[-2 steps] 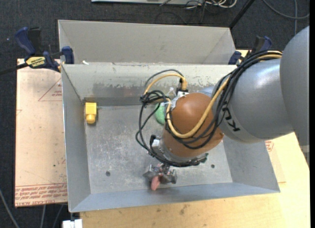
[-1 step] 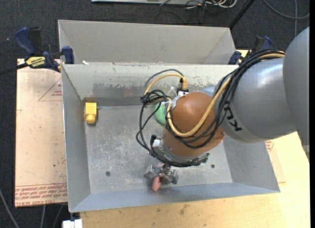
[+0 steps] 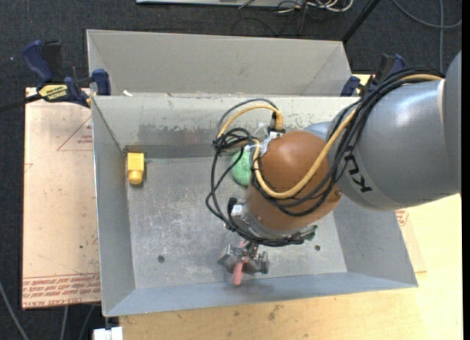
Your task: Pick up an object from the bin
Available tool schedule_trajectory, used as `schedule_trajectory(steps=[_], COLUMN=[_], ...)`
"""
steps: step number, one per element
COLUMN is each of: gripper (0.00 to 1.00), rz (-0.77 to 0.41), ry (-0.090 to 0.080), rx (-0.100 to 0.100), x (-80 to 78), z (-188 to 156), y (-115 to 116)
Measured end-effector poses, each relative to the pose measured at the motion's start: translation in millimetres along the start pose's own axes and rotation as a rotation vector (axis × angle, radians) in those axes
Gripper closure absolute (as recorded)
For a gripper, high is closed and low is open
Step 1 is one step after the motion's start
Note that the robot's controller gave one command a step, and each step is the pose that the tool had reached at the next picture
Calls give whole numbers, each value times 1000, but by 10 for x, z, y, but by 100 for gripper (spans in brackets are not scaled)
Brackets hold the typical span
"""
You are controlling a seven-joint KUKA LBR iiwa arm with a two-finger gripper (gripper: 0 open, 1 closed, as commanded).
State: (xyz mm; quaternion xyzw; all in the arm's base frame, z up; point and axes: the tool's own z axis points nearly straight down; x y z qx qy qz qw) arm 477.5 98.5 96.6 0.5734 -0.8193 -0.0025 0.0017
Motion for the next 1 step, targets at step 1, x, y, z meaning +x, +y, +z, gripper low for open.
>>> schedule_trajectory(steps=[1], gripper=[100], rz=[4], ry=[-3], rx=[6], x=[-22], z=[-349], y=[-26])
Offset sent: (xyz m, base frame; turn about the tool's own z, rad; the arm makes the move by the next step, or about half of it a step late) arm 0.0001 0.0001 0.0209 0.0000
